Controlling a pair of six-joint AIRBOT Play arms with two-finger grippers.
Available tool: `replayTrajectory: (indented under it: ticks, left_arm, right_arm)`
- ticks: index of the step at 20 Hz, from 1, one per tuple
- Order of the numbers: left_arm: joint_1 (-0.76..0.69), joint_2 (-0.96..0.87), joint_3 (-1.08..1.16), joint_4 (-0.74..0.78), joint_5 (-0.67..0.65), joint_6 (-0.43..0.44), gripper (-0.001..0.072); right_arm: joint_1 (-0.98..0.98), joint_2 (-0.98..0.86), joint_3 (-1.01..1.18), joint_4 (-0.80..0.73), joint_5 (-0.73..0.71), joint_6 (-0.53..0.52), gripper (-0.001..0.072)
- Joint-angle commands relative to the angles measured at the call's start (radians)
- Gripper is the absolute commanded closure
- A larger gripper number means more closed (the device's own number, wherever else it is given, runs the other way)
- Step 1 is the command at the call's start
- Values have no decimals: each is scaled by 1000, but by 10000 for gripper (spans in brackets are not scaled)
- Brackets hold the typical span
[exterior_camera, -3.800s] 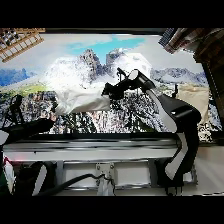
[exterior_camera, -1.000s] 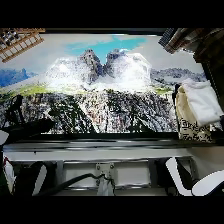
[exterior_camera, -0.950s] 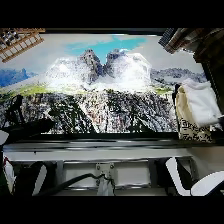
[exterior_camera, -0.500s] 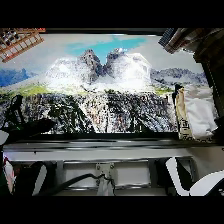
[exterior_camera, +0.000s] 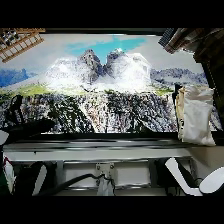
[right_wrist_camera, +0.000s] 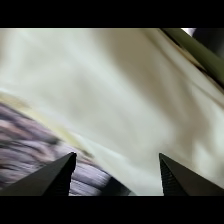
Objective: Fold the clothes and pants, and hang the long-sleeved shirts on hangers.
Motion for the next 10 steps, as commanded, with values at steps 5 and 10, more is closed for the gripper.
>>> replayTrajectory:
  ticks: [5, 10]
  left_arm:
    - [0, 0, 0, 0, 0, 0, 693]
    - [0, 0, 0, 0, 0, 0, 693]
  right_arm:
    - [546, -251, 292, 279, -194, -250, 111]
    - [940, -312, 291, 64, -320, -360, 112]
